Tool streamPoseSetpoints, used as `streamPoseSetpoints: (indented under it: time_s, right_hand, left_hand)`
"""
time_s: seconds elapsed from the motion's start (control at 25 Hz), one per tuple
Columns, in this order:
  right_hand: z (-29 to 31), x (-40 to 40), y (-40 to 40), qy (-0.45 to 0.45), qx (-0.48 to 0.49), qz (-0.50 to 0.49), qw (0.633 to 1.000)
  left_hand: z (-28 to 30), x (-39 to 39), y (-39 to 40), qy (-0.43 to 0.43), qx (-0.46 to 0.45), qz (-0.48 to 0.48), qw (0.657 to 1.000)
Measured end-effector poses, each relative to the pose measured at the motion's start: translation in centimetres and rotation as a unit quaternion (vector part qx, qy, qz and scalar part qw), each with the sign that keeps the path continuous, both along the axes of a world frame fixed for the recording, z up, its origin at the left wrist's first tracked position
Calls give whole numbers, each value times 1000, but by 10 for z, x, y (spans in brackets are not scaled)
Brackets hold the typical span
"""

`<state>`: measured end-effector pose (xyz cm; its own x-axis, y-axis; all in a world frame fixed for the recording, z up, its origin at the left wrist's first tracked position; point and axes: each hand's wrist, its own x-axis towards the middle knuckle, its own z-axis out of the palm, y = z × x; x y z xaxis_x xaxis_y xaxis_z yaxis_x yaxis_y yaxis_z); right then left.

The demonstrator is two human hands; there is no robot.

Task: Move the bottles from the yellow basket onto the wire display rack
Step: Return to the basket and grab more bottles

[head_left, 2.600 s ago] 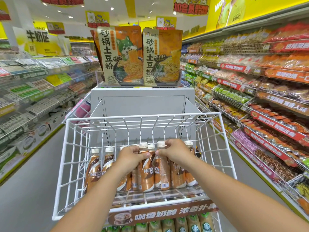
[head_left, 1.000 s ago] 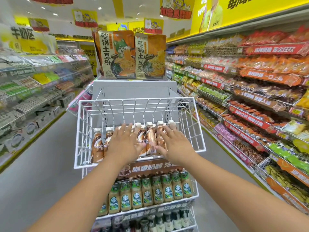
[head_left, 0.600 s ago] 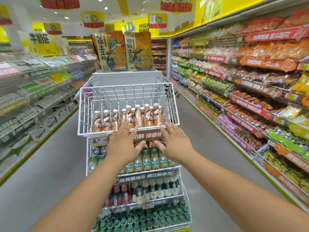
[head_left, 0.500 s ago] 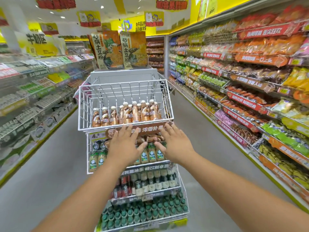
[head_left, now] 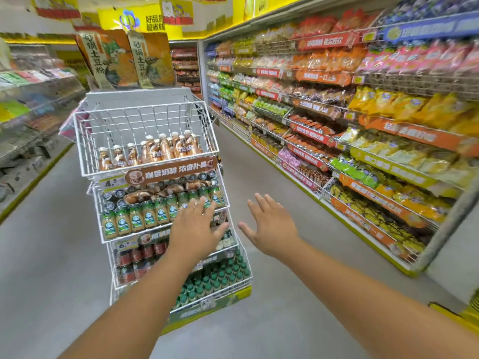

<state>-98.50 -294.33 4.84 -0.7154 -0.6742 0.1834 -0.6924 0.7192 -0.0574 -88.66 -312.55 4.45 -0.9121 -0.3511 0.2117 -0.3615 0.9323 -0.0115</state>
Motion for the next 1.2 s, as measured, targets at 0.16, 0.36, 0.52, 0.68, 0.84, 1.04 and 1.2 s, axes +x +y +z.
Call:
streamPoseSetpoints:
  time_s: [0.16,0.36,0.52,0.68,0.84,1.04,1.2]
  right_hand:
    - [1,36,78,3,27,-53,998]
    - [10,41,190,24,10,-126,992]
    - [10,37,289,20,-10,-162,987]
    - [4,18,403,23,-27,-201,979]
    - [0,-3,526,27,-24,-241,970]
    - [-5,-19,654,13,-40,-293,955]
    - [-17,-37,724,3,-53,-330,942]
  left_hand:
    - [3,11,63,3,-1,-56,998]
    - [15,-10,161,18,-29,-132,991]
    - [21,-34,267,28,-3,-196,980]
    - [17,-67,382,48,-4,-246,968]
    - [9,-101,498,53,2,-286,957]
    - [-1,-144,617,39,26,-333,942]
    - [-14,-179,689,24,31,-375,926]
